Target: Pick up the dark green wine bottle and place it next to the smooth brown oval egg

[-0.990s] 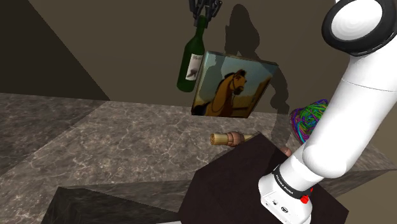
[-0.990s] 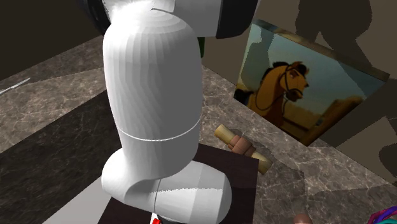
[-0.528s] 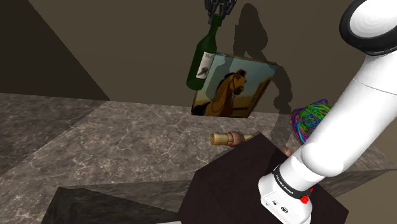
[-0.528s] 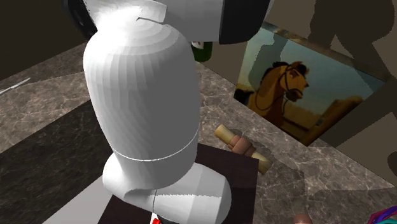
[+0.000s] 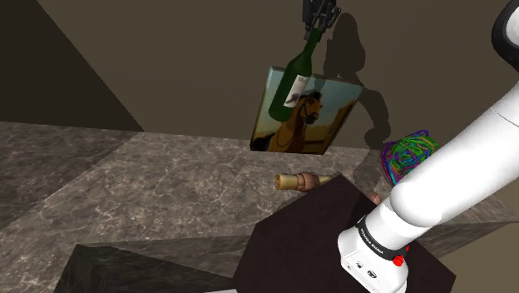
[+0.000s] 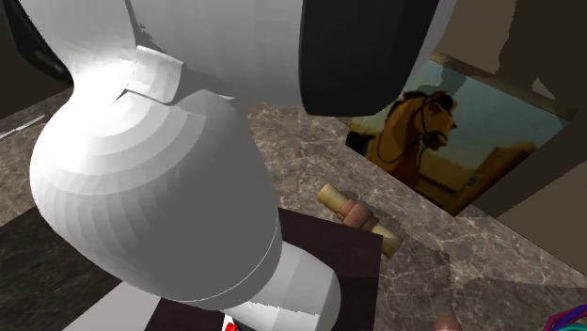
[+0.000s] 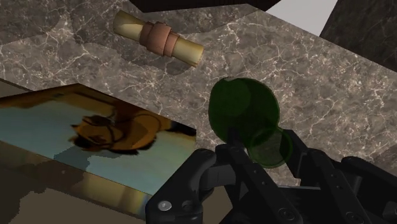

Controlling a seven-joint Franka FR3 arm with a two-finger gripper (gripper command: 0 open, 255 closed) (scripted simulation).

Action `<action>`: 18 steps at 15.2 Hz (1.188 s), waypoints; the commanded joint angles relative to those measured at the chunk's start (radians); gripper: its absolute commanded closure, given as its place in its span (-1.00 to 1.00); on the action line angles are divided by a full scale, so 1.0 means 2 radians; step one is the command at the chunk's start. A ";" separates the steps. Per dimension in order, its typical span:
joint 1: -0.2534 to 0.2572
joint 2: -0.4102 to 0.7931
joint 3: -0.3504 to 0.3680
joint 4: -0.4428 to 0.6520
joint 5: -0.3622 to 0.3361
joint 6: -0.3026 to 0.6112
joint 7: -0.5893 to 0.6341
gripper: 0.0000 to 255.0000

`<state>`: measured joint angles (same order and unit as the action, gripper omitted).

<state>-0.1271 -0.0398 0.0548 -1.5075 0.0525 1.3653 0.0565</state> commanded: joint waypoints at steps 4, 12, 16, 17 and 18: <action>-0.027 -0.045 -0.031 -0.053 -0.007 0.005 -0.060 1.00; -0.066 -0.086 -0.086 -0.094 -0.030 0.004 -0.155 1.00; -0.085 -0.093 -0.116 -0.101 -0.043 0.003 -0.205 1.00; -0.090 -0.094 -0.123 -0.101 -0.046 0.003 -0.217 1.00; -0.095 -0.094 -0.131 -0.101 -0.049 0.003 -0.230 1.00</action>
<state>-0.3074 -0.2257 -0.1929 -1.7057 -0.0400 1.3699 -0.3774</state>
